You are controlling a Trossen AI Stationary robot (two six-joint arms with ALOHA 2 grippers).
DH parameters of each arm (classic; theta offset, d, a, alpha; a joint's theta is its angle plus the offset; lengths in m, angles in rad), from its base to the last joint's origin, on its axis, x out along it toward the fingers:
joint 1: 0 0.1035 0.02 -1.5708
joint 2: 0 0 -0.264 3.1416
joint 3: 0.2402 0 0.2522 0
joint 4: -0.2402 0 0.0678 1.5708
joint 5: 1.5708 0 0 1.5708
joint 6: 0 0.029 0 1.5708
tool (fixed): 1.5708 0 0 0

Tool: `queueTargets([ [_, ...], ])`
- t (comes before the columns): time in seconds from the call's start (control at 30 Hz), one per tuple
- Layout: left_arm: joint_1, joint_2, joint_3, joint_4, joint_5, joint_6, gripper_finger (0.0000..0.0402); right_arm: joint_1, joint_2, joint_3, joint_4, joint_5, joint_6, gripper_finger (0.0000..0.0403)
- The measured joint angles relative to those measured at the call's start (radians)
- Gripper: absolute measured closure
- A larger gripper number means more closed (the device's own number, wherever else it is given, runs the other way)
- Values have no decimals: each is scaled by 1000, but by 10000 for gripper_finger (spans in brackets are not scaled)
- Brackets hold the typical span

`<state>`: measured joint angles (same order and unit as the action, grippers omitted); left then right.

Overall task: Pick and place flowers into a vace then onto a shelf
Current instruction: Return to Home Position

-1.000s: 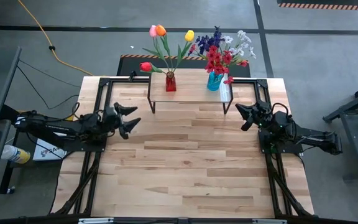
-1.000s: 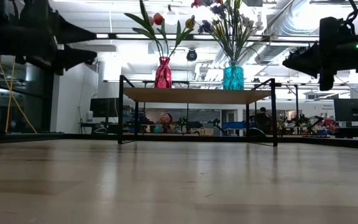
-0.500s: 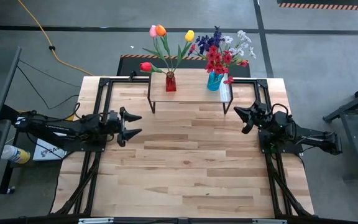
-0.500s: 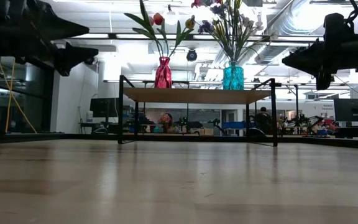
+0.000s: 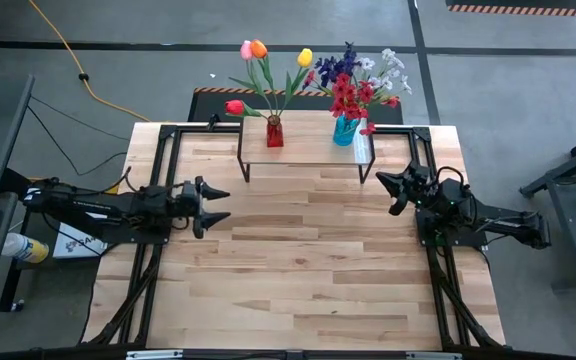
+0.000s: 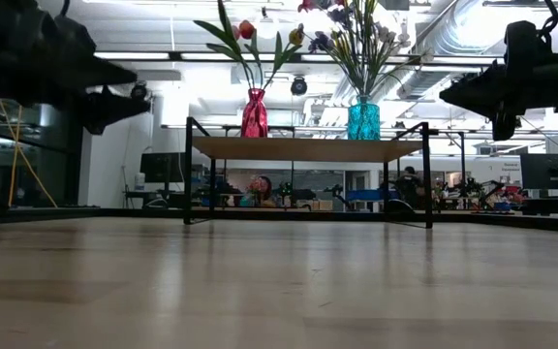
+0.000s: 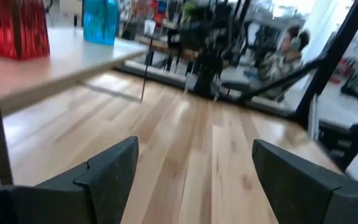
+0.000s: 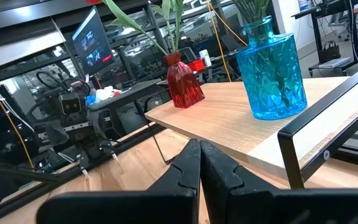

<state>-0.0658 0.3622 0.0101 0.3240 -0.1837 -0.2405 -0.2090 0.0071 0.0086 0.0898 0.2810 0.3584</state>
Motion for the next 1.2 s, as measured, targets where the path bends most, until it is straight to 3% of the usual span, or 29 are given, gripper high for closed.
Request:
queueTargets([
  [0.4, 0, -2, 0, -196, -4, 0, 55, 0, 0, 0, 0, 0, 0, 403],
  [0.57, 0, -70, 0, -287, -5, 0, 55, 0, 0, 0, 0, 0, 0, 403],
  [0.93, 0, -355, 0, -274, -10, 0, 55, 0, 0, 0, 0, 0, 0, 403],
  [1.2, 0, -339, 9, -278, -11, 0, 55, 0, 0, 0, -2, 0, 0, 403],
])
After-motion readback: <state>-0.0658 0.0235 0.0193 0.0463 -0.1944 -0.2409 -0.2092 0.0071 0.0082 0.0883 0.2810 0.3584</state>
